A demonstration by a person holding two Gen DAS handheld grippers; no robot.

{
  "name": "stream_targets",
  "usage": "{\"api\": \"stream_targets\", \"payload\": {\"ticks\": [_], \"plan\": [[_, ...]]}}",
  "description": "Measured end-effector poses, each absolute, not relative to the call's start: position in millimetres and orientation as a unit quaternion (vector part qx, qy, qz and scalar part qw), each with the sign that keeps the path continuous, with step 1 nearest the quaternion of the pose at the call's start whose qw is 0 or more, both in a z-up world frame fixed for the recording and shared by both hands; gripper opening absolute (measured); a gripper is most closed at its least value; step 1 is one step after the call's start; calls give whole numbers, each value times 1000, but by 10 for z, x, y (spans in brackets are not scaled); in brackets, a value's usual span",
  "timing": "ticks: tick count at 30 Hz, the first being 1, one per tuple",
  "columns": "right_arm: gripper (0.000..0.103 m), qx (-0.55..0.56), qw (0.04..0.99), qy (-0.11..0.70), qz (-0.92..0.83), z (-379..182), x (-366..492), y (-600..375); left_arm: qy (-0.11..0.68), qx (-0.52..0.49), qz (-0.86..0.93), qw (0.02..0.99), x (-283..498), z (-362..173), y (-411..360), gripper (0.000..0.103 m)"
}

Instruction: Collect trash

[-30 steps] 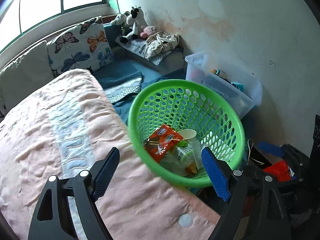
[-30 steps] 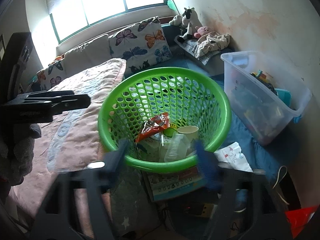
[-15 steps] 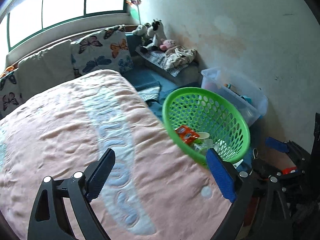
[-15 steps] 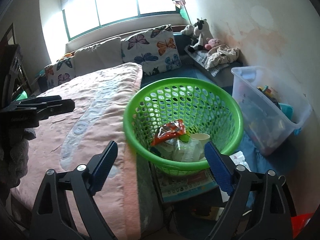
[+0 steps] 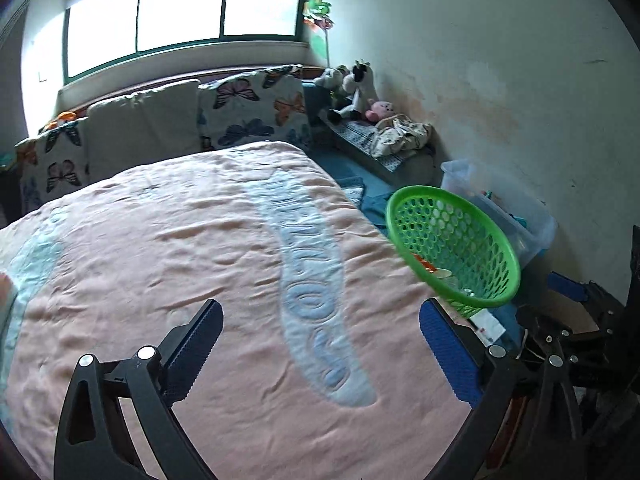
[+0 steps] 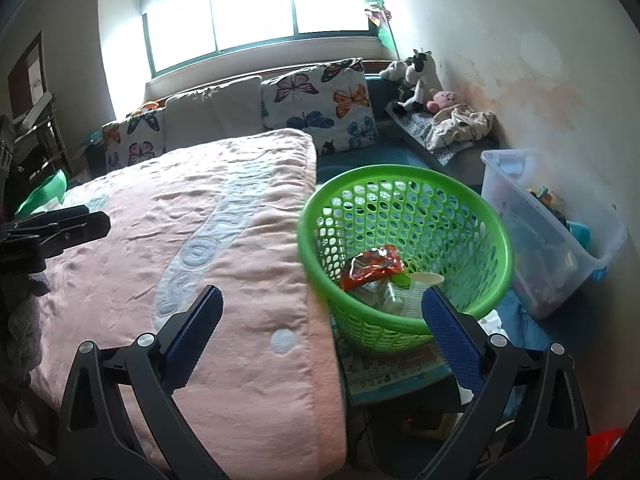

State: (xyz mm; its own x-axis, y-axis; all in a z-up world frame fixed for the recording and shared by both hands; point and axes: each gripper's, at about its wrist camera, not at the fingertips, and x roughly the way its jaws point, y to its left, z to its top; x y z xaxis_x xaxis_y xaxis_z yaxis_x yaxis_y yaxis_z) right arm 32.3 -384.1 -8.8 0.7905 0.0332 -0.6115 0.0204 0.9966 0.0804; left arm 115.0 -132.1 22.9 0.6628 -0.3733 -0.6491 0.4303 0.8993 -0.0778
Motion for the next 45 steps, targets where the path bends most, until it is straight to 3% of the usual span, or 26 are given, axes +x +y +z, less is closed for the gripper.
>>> {"api": "stream_targets", "payload": {"ticks": [21,45], "plan": [[99,57,938,339,41,-98,79,-3362,330,36,-119,936,630,157,-644,96],[99,49,936,345,48,-108,51,-3200,331,24,-57,941,364,132,-420,96]]}}
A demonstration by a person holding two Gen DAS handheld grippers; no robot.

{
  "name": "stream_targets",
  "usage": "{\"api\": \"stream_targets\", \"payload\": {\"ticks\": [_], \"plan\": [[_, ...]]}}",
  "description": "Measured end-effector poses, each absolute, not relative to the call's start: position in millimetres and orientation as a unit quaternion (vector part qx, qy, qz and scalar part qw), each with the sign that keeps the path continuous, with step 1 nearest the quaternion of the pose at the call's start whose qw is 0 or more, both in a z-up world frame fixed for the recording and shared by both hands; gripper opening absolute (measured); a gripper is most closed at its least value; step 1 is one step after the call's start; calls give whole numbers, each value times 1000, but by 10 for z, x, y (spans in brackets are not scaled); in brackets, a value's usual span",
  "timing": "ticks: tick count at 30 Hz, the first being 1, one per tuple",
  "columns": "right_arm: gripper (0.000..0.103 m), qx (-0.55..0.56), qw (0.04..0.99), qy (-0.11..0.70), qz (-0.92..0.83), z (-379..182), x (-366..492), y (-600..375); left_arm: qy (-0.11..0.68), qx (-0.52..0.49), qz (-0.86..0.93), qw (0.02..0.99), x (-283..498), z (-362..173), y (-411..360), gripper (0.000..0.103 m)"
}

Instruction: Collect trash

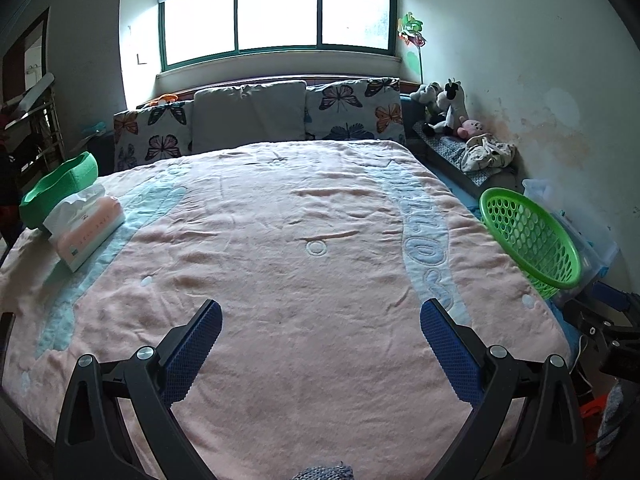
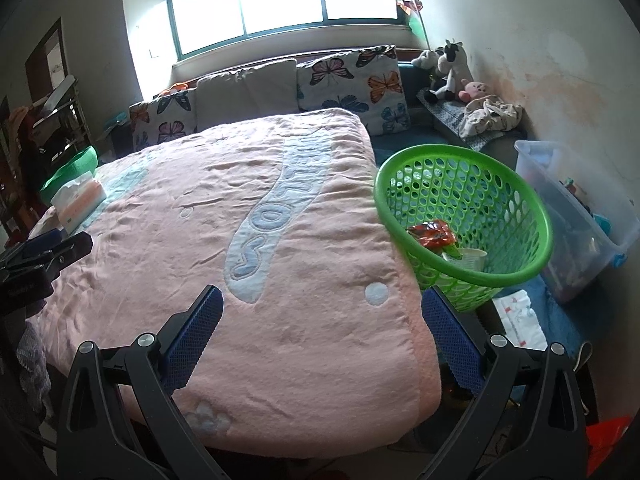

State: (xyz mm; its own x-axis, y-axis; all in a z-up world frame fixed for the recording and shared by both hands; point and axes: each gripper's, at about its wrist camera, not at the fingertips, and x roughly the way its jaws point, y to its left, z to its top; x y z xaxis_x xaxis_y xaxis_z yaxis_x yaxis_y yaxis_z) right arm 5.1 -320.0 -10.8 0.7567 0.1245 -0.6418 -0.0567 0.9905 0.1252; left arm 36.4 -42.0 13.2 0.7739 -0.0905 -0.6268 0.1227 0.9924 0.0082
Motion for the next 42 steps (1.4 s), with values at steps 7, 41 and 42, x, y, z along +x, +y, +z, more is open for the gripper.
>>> {"api": "stream_targets", "payload": {"ticks": [7,41,42], "plan": [[99,46,936,345,51,-101,47,-3180,335,29,-39,941,344,139,-434,96],[99,42,931,357,60,-185,125,-3077,367,39,-21,929,378,-2,-467,96],[99,42,931,358,60,-189,126,-3073,367,39,-20,929,377,-4,-467,96]]}}
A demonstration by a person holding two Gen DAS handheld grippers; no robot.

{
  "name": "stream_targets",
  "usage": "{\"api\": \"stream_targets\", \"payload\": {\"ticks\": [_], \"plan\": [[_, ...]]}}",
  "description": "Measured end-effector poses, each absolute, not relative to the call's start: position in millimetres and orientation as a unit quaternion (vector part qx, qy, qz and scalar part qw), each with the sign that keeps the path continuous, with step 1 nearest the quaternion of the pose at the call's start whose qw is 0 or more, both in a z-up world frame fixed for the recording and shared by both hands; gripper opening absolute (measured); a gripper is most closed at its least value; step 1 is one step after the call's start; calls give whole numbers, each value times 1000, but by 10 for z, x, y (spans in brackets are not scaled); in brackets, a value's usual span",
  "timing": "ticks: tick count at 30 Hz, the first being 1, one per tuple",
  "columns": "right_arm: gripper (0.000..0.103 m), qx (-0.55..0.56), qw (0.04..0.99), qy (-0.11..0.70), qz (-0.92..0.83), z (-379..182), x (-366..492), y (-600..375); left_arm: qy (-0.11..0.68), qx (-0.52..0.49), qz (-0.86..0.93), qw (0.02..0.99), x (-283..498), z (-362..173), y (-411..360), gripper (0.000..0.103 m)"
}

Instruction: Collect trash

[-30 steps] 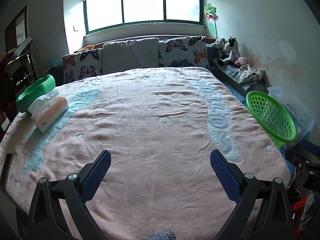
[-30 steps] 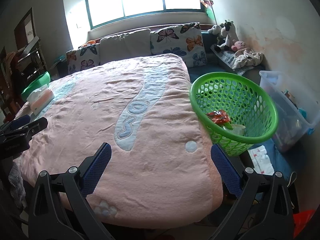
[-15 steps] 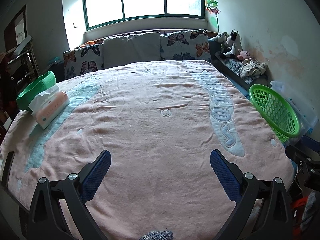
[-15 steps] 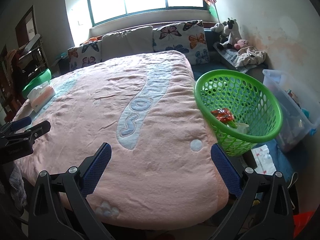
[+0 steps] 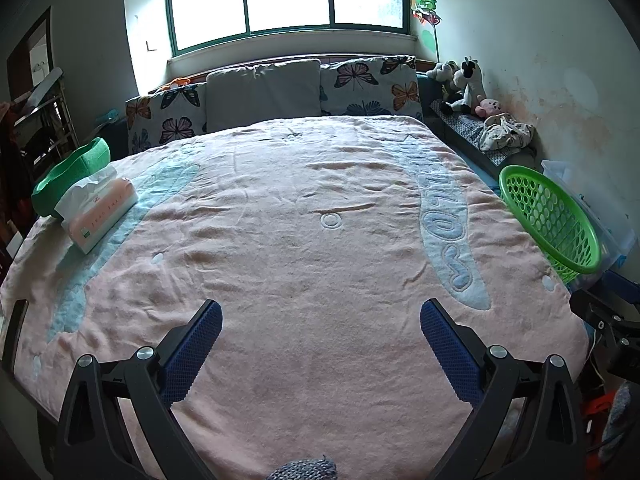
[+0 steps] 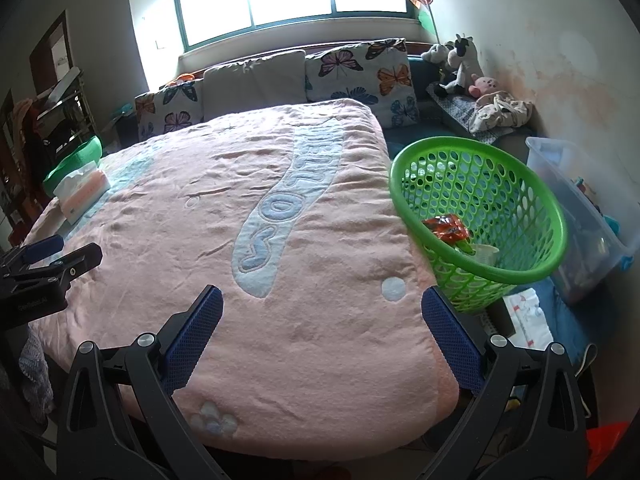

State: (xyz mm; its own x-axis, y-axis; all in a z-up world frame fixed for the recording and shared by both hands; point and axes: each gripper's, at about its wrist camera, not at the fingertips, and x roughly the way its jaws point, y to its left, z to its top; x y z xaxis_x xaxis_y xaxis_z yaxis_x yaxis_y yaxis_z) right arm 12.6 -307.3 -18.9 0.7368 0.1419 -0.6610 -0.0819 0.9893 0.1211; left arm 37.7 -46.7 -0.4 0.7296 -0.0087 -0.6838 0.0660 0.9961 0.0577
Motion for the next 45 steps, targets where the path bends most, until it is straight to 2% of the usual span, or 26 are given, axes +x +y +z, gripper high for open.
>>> {"api": "stream_targets", "payload": {"ticks": [45], "plan": [[99,38,929,363,65,-242,151,-3018,373,39,-15,927,370,-58,-445,96]]}}
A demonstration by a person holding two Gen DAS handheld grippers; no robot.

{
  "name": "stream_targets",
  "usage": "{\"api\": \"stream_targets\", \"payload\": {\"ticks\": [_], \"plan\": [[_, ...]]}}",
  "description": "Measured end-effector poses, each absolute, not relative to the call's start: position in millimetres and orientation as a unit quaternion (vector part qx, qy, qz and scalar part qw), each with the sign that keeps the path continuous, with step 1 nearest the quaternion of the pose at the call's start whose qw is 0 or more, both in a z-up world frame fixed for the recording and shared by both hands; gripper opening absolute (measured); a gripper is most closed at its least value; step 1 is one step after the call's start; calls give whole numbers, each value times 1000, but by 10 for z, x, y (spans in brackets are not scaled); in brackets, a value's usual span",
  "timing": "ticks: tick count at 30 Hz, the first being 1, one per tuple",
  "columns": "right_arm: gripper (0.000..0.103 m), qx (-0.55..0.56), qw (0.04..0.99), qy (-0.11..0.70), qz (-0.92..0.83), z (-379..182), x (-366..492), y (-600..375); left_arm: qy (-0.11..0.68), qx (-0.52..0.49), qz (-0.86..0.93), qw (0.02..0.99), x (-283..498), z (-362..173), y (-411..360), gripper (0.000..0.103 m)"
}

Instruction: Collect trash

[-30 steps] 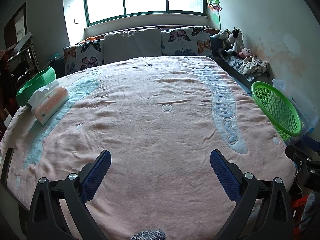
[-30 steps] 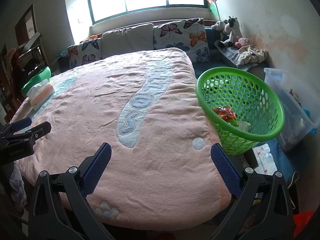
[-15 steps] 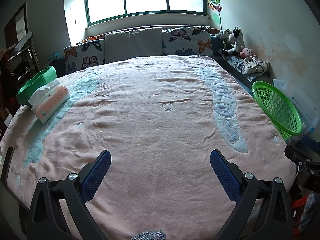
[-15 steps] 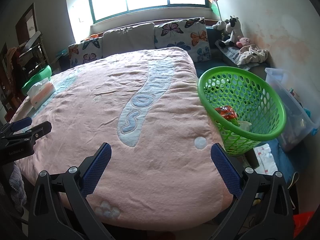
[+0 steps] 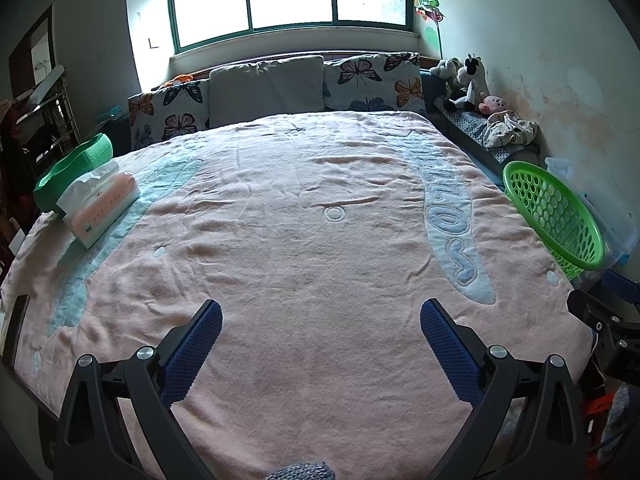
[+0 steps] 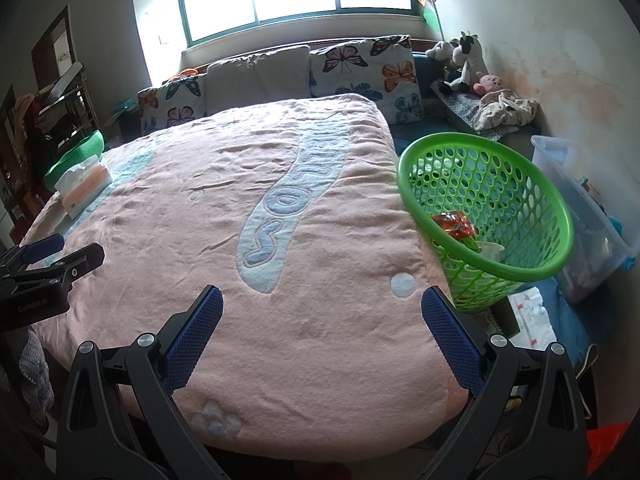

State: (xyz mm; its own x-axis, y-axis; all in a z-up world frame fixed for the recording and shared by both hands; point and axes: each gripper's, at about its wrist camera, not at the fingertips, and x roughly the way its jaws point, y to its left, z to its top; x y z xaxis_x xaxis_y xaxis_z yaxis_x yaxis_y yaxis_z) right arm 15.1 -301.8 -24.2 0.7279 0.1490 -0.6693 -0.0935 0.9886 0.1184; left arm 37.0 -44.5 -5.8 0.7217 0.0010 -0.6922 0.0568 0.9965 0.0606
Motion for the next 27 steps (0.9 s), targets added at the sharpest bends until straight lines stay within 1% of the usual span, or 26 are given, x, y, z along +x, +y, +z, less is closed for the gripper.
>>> {"api": "stream_targets", "payload": {"ticks": [27], "plan": [[99,37,928,363,68,-230,132,-3009,371,41,-14,928,355,-51,-476,96]]}}
